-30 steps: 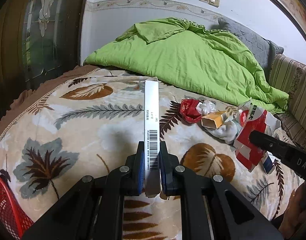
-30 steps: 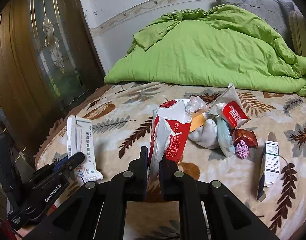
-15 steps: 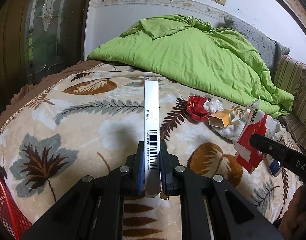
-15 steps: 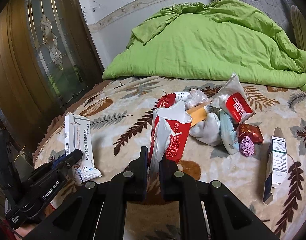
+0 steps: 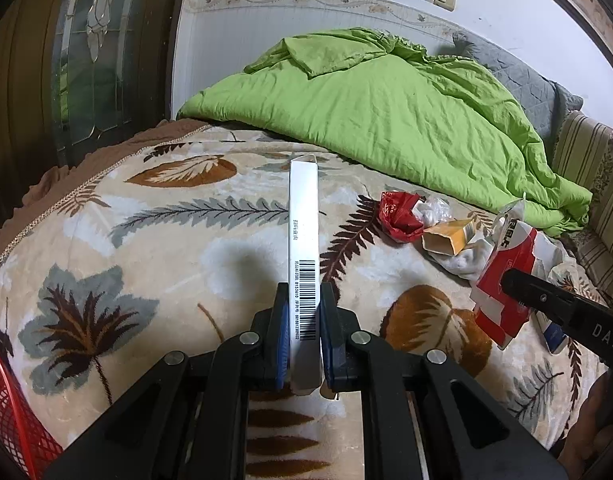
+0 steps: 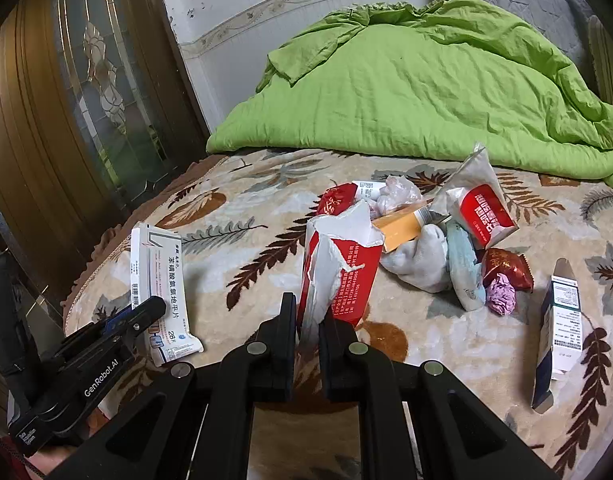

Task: Collect trash
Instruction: 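Lift the white strip with the left tool while the right lifts the red-white packet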

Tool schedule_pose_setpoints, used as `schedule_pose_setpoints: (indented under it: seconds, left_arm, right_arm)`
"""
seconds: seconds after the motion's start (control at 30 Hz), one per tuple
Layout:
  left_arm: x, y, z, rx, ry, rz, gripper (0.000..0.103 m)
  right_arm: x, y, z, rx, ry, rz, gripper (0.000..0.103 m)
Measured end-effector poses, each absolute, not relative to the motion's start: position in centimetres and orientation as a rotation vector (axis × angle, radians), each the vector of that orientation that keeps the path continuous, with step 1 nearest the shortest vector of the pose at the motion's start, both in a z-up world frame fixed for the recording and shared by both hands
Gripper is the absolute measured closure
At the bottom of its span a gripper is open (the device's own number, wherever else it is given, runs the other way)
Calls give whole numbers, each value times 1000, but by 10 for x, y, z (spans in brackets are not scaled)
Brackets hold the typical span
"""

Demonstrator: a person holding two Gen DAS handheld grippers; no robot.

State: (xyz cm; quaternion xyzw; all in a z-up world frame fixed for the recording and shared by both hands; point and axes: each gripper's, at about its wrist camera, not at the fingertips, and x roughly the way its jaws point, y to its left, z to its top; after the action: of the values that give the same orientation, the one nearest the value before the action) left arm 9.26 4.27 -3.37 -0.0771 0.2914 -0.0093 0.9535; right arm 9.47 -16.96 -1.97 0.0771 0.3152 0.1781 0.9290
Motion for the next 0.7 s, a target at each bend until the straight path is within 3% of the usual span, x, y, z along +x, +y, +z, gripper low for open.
schedule_pose_setpoints:
  seconds: [0.43, 0.7]
  left_arm:
    - [84, 37, -14, -100, 574, 10, 90]
    - [60, 91, 22, -201, 556, 59, 90]
  right_arm:
    - [96, -175, -20, 165, 631, 375, 92]
    - [90, -166, -14, 172, 614, 441, 92]
